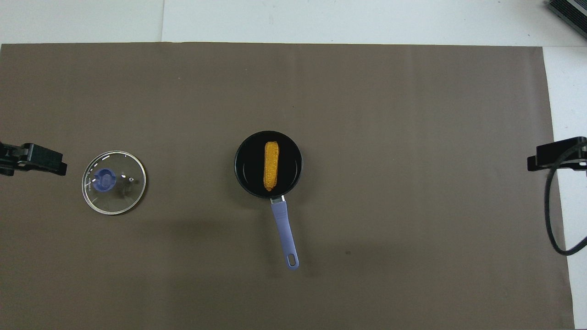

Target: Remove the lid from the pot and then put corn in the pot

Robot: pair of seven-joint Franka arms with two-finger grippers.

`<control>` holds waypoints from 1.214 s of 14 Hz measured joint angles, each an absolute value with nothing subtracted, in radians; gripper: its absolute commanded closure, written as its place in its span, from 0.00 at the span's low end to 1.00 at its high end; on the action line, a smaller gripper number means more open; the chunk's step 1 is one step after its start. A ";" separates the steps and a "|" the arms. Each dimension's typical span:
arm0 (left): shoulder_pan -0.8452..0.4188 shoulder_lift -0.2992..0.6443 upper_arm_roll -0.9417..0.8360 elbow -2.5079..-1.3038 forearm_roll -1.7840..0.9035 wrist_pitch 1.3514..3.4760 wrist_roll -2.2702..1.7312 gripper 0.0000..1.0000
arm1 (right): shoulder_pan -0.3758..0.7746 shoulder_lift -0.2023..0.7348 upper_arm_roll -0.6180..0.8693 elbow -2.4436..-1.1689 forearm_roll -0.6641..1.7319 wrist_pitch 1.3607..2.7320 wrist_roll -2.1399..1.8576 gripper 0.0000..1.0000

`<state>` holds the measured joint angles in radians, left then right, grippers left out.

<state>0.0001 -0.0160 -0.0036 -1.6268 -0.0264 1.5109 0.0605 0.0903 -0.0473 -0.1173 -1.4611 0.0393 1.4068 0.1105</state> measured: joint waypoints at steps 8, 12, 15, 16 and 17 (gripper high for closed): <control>0.000 -0.016 -0.004 -1.627 -0.026 1.511 0.061 0.00 | 0.055 -0.055 -0.099 -1.481 0.039 1.419 0.072 0.00; 0.000 -0.016 -0.004 -1.627 -0.026 1.511 0.061 0.00 | 0.040 -0.056 -0.082 -1.488 0.026 1.436 0.033 0.00; 0.000 -0.016 -0.004 -1.627 -0.026 1.511 0.061 0.00 | 0.040 -0.056 -0.068 -1.496 0.005 1.436 0.030 0.00; 0.000 -0.016 -0.004 -1.627 -0.026 1.511 0.061 0.00 | 0.040 -0.056 -0.065 -1.496 0.005 1.436 0.030 0.00; 0.000 -0.016 -0.004 -1.627 -0.026 1.511 0.061 0.00 | 0.040 -0.056 -0.063 -1.497 0.005 1.436 0.030 0.00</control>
<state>0.0001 -0.0160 -0.0036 -1.6268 -0.0264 1.5109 0.0605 0.0400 -0.0563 -0.0625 -1.4966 0.0048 1.4361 0.0302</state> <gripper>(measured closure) 0.000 0.000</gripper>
